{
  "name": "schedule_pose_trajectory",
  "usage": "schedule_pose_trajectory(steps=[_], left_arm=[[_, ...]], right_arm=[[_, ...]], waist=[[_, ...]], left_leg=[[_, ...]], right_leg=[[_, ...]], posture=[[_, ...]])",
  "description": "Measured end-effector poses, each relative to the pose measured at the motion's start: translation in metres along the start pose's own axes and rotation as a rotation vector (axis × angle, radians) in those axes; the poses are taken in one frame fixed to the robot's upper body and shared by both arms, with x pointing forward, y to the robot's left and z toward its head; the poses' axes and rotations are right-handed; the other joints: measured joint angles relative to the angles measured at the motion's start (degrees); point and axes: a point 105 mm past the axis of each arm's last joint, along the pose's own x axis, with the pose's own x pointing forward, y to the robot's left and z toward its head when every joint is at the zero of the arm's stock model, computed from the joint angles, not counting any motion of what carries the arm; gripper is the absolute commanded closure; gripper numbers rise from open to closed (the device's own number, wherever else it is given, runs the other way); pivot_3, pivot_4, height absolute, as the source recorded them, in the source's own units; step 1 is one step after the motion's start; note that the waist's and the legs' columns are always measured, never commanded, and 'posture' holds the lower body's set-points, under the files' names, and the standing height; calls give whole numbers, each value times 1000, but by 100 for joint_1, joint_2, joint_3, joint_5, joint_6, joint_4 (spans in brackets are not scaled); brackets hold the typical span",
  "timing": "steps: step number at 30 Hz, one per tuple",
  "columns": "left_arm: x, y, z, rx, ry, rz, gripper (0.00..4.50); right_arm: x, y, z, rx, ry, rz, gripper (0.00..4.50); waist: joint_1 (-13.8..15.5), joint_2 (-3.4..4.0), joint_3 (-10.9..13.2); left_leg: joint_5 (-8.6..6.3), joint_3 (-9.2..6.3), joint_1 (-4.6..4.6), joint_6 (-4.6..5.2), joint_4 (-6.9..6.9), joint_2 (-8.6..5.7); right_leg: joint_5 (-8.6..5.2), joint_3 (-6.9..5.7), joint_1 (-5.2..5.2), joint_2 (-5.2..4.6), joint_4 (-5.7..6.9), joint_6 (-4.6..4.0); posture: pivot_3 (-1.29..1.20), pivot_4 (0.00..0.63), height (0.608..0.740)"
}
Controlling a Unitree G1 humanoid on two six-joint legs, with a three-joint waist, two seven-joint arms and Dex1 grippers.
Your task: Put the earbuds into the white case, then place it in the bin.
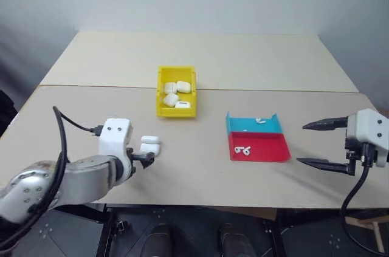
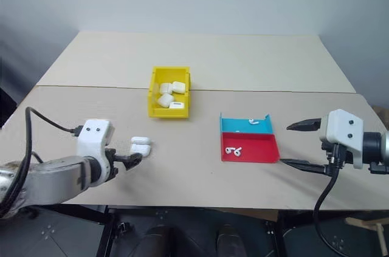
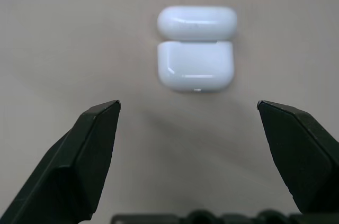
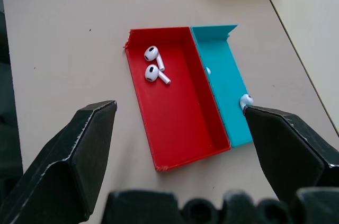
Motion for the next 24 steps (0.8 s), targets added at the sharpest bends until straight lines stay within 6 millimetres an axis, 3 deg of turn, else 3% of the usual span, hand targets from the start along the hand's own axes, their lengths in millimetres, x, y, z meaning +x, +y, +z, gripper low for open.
schedule_pose_trajectory(steps=[4,10,16,24], left_arm=[[12,-6,13,-56,-5,9,0],[21,4,7,-36,59,48,0],[24,2,17,-2,59,37,0],[36,-11,12,-27,105,3,0]], right_arm=[[2,1,0,3,2,1,48],[4,10,-7,39,16,18,48],[7,14,-8,44,13,7,48],[9,17,-11,58,14,-10,48]], waist=[[52,0,0],[55,0,0],[58,-1,-1],[48,-2,-1]], left_leg=[[0,0,-5,0,1,-1],[3,0,-4,-4,3,-1],[4,-2,-4,-7,2,-1],[5,-3,-4,-8,2,-1]], right_leg=[[1,0,-1,0,-8,0],[1,1,0,0,-7,1],[1,-1,2,1,-8,2],[1,0,1,0,-8,2]], posture=[[0,150,740],[0,150,740],[0,150,740],[0,150,740]])
